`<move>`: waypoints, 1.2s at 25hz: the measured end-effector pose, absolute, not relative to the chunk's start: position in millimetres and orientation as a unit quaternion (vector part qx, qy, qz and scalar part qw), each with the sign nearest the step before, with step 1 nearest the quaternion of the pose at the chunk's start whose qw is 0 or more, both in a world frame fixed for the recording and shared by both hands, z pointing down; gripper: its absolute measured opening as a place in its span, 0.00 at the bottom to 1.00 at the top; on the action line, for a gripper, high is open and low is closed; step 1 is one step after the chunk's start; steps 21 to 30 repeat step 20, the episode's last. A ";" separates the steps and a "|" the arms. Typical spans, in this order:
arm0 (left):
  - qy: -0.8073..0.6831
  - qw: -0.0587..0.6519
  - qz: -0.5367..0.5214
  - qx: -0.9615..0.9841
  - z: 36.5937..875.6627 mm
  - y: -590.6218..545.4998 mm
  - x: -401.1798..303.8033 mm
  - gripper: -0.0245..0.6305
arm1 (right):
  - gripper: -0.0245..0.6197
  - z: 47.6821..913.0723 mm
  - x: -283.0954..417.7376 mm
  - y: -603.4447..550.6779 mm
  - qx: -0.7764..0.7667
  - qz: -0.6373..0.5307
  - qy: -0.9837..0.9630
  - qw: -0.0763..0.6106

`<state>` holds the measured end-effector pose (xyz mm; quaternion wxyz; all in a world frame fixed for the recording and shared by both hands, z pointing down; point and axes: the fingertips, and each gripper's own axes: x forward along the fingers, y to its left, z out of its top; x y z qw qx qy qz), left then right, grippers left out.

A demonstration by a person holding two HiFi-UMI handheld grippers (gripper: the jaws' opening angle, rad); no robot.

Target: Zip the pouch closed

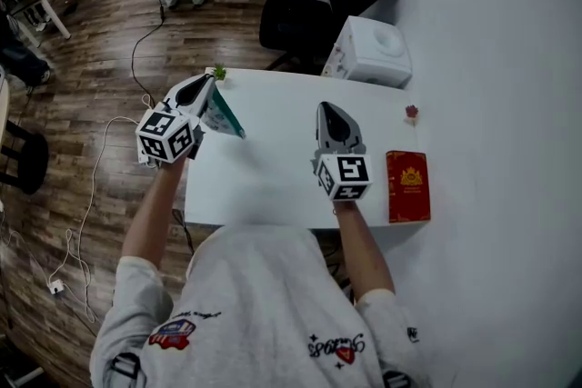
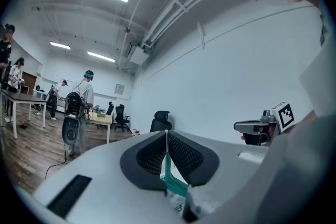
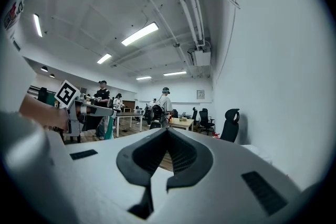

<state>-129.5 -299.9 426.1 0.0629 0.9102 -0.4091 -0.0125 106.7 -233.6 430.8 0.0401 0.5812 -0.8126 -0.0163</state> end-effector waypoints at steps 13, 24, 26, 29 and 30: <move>-0.399 0.055 -0.003 0.915 425.0 -296.0 -119.1 0.06 | 0.02 427.8 126.3 -230.7 0.607 -0.005 -0.795 0.020; -0.397 0.062 0.000 0.916 428.7 -290.2 -117.3 0.06 | 0.02 434.6 125.4 -227.4 0.606 0.000 -0.795 0.036; -0.397 0.062 0.000 0.916 428.7 -290.2 -117.3 0.06 | 0.02 434.6 125.4 -227.4 0.606 0.000 -0.795 0.036; -0.397 0.062 0.000 0.916 428.7 -290.2 -117.3 0.06 | 0.02 434.6 125.4 -227.4 0.606 0.000 -0.795 0.036; -0.397 0.062 0.000 0.916 428.7 -290.2 -117.3 0.06 | 0.02 434.6 125.4 -227.4 0.606 0.000 -0.795 0.036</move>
